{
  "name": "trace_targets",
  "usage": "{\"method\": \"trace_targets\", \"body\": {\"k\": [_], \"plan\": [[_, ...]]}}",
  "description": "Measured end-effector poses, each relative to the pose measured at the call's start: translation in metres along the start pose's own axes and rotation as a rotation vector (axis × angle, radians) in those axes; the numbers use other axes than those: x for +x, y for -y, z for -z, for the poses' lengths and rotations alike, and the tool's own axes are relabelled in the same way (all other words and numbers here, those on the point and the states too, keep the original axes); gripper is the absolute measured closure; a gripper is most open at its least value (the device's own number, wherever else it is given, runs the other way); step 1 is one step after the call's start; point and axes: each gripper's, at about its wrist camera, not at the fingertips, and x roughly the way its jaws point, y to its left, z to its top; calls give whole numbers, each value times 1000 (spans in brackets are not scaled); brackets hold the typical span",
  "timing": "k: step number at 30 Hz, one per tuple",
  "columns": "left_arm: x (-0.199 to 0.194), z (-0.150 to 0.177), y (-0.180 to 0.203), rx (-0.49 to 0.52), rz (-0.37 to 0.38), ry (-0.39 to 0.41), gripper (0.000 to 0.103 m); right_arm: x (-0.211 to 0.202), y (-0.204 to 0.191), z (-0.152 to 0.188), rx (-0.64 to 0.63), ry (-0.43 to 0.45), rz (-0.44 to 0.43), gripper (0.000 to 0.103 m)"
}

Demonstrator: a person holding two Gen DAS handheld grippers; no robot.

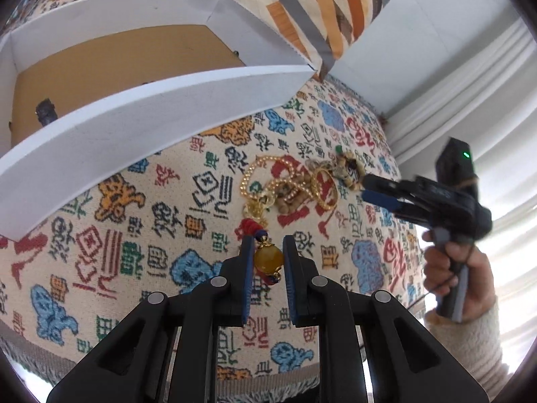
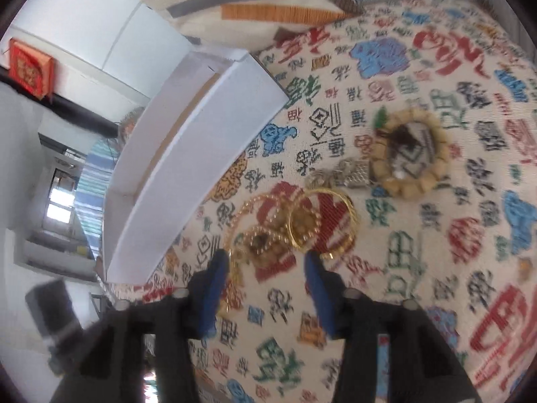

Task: Organize jewelry
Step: 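Grasp a gold bangle with the right tool while the left tool holds the red bracelet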

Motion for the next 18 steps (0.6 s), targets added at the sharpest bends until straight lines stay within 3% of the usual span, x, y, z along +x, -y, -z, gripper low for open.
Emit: {"method": "trace_targets", "body": {"k": [3, 8, 10, 11, 12, 14, 18], "plan": [[0, -2, -4, -7, -16, 2, 87, 30, -4, -13, 23, -33, 28, 58], [1, -1, -8, -7, -39, 2, 87, 69, -6, -27, 50, -50, 203, 58], [3, 0, -9, -4, -47, -2, 87, 77, -2, -31, 87, -40, 223, 58], [3, 0, -10, -4, -48, -5, 87, 81, 0, -33, 105, -29, 222, 61], [5, 1, -11, -6, -49, -10, 87, 83, 1, -35, 121, -18, 220, 76], [6, 1, -12, -10, -51, -16, 87, 80, 6, -36, 149, 20, 219, 89], [2, 0, -14, -19, -48, -16, 87, 60, 2, -28, 120, 82, 194, 97]]}}
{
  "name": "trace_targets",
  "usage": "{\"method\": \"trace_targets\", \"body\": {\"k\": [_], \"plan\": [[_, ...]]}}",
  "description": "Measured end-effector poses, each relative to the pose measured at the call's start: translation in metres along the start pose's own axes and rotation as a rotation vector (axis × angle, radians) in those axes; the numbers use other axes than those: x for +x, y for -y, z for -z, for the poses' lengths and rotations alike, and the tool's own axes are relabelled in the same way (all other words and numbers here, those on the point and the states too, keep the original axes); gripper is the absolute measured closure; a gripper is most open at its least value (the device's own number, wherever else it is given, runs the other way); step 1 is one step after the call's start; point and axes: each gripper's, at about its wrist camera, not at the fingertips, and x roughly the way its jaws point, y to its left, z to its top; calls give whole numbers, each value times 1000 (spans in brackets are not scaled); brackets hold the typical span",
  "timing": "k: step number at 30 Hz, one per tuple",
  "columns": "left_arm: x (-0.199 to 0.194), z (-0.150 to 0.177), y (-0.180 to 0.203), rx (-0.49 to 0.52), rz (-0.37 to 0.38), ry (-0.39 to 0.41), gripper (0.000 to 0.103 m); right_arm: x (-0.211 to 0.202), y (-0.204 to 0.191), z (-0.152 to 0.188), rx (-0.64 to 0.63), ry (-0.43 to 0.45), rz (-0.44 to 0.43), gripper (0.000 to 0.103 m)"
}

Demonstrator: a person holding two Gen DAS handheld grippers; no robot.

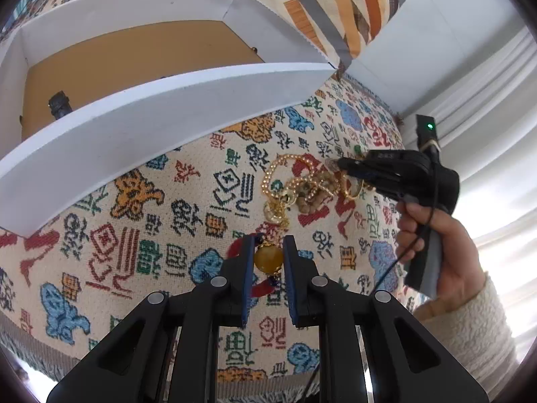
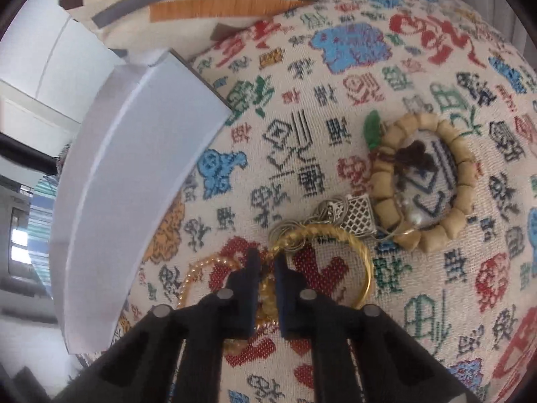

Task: Organize jewelry
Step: 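Grasp a gold bangle with the right tool while the left tool holds the red bracelet, then carry both pieces into the white box and open both tools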

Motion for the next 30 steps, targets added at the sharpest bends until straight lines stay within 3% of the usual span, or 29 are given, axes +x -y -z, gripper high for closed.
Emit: {"method": "trace_targets", "body": {"k": [9, 18, 25, 30], "plan": [[-35, -15, 10, -15, 31, 23, 87, -76, -29, 21, -161, 63, -85, 97], [-95, -67, 8, -39, 14, 100, 87, -131, -104, 16, -387, 112, -120, 97], [-109, -124, -23, -102, -61, 190, 87, -125, -175, -3, -526, 138, -148, 97], [-92, -158, -56, -144, -127, 211, 87, -89, -220, -22, -612, 109, -126, 97]]}}
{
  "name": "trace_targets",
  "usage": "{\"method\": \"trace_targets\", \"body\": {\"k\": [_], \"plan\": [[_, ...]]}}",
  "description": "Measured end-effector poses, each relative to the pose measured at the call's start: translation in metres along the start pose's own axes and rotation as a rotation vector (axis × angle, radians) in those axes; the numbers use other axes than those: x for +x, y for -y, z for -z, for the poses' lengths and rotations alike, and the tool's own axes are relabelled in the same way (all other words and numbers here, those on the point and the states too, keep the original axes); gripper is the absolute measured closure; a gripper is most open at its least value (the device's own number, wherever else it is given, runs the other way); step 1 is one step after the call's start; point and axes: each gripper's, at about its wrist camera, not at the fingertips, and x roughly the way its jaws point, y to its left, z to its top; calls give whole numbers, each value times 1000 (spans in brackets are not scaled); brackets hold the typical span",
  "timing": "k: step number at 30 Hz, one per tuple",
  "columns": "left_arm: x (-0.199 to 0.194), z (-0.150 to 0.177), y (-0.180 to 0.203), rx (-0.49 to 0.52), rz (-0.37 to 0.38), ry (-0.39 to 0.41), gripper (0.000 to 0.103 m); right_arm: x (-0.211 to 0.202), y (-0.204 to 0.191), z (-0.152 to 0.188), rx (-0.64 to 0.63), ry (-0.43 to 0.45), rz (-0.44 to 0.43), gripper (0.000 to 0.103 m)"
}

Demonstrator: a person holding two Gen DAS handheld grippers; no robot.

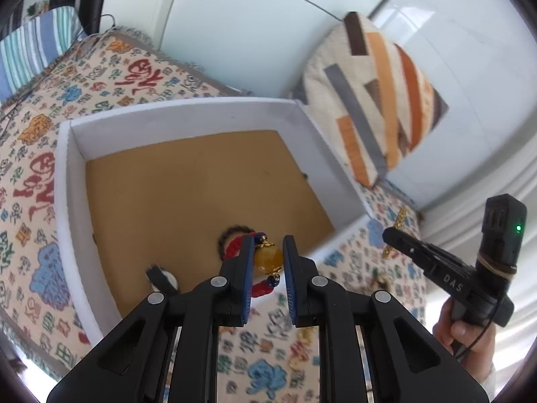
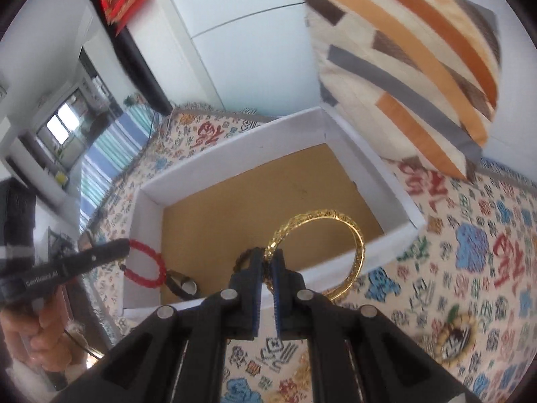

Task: Organize jewelry
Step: 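Carry both pieces into the white box and open both tools, then withdraw both tools from the box back over the jewelry pile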

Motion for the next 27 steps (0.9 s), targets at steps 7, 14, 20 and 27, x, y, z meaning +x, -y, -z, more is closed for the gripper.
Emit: {"method": "trace_targets", "body": {"k": [7, 14, 20, 27], "plan": [[53, -15, -34, -30, -111, -49, 87, 77, -8, -20, -79, -95, 64, 95], [78, -7, -45, -24, -195, -71, 41, 99, -1, -20, -42, -77, 45, 50], [54, 10, -29, 23, -227, 5, 21, 60, 6, -8, -21, 14, 35, 50], [19, 57, 18, 170, -189, 93, 6, -16, 24, 29, 4, 105, 51, 43]]}}
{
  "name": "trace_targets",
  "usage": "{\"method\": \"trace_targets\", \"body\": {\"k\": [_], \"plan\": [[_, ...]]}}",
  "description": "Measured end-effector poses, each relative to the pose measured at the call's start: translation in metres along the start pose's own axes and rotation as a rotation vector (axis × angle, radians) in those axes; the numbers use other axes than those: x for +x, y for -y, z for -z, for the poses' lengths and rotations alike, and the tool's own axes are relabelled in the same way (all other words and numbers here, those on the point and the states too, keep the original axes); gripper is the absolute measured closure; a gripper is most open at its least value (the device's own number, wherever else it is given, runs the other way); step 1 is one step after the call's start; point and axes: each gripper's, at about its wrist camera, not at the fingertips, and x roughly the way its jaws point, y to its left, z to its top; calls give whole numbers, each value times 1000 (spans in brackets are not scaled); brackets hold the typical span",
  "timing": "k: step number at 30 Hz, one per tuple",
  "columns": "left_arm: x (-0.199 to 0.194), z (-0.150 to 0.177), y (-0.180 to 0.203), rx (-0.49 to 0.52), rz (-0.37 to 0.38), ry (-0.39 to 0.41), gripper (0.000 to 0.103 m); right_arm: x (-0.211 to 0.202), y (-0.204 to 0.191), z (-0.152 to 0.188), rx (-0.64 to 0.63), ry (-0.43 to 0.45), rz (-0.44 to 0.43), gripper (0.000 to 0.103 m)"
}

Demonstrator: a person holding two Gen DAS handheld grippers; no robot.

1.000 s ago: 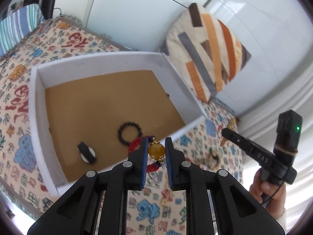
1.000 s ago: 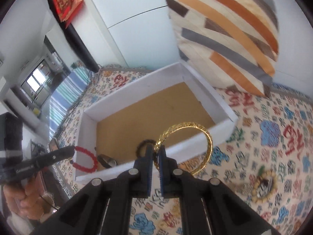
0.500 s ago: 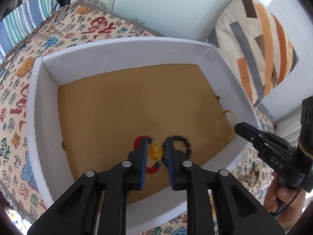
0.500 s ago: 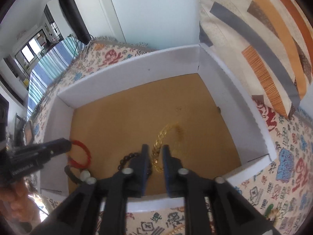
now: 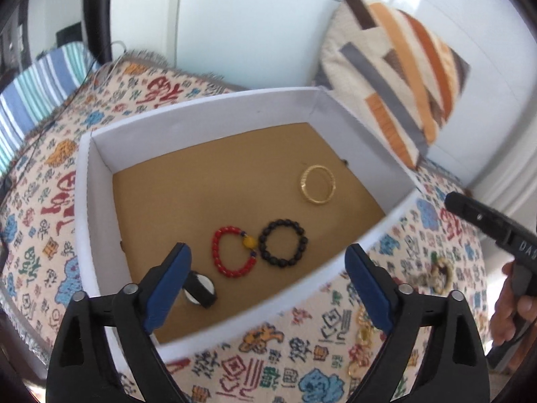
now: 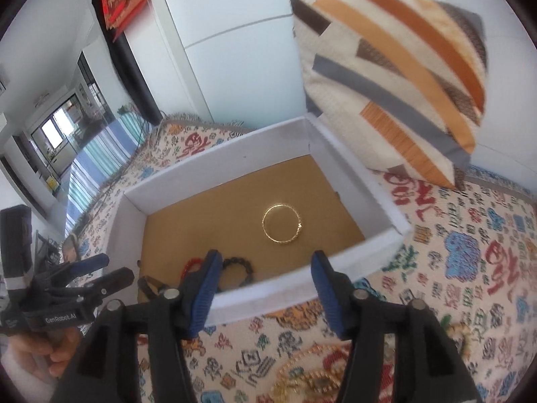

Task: Organize jewelry
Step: 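Withdraw both tools from the box back over the jewelry pile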

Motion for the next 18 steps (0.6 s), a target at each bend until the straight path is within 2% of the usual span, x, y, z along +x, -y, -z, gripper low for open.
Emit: {"method": "trace_targets", "body": {"k": [5, 10, 15, 18], "plan": [[-21, 39, 41, 128, 12, 15, 2, -64, 20, 34, 18, 43, 50, 43], [-26, 79, 75, 246, -49, -18, 2, -121, 42, 79, 45, 64, 125, 42], [-26, 118, 86, 255, -8, -65, 2, -163, 54, 137, 57, 94, 269, 42], [-30, 136, 86, 236, 22, -60, 2, -176, 56, 170, 63, 90, 321, 42]]}}
